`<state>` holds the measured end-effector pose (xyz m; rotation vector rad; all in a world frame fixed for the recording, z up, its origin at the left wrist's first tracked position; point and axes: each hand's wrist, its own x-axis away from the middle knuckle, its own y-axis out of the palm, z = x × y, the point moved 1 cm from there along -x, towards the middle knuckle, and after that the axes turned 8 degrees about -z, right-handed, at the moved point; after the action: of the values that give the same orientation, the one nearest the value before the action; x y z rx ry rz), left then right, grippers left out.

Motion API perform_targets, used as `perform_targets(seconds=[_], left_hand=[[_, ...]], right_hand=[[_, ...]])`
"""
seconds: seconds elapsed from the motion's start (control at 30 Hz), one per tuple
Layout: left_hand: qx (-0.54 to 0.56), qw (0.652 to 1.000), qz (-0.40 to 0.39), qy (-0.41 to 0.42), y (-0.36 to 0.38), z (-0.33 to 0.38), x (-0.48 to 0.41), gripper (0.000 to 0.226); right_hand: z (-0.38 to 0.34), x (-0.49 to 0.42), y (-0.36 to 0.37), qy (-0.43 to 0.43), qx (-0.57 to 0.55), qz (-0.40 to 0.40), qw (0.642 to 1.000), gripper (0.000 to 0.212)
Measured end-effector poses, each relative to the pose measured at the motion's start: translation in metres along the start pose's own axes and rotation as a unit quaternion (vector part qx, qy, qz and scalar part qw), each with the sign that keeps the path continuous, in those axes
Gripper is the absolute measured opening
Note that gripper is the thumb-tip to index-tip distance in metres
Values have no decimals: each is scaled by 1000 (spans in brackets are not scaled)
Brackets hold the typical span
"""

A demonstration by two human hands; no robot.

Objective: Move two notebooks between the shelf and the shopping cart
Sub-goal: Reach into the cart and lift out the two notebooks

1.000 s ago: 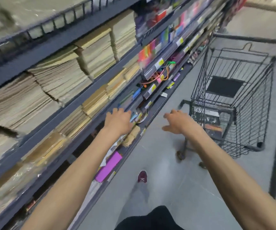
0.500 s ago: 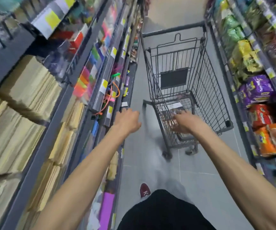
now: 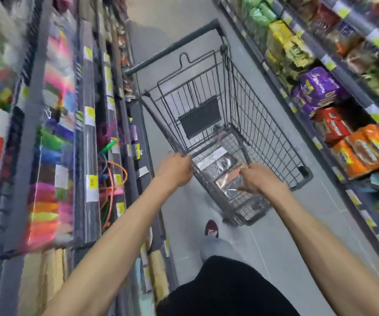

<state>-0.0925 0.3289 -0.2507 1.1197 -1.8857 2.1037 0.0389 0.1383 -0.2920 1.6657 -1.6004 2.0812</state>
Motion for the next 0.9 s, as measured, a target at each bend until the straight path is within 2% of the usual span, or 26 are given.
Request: perform_targets(seconds=[0.1,0.23,0.33,0.43,0.5,0.7,0.83,0.9], left_hand=[[-14,999,-18,32,-9,-2,-54,39],[5,996,-16,87,-20,4,-115,21],[-13,993,-38,112,-15,12,-162,30],[-31,987,-96,127,6,15,-218,40],[-54,978,-148,136,24,16,-250,39],[-107,958,-215,159,73,5,-351,41],[-103,945,-270,155,98,2,-392,45],[-86,940,-298,140,112,0,-407,54]], right_hand=[[14,-31,-6,18,-13,-20,1000,50],[32,-74,-8,48,-103,-37,993,53],[43,-108,11,87,-178,-54,979,53],[47,-139,36,129,-238,-93,958,47],[47,-161,57,150,-277,-123,941,36],[62,-226,102,191,-341,-161,906,35],[62,-251,118,229,-381,-150,883,42],[56,-263,132,243,-413,-141,867,41]])
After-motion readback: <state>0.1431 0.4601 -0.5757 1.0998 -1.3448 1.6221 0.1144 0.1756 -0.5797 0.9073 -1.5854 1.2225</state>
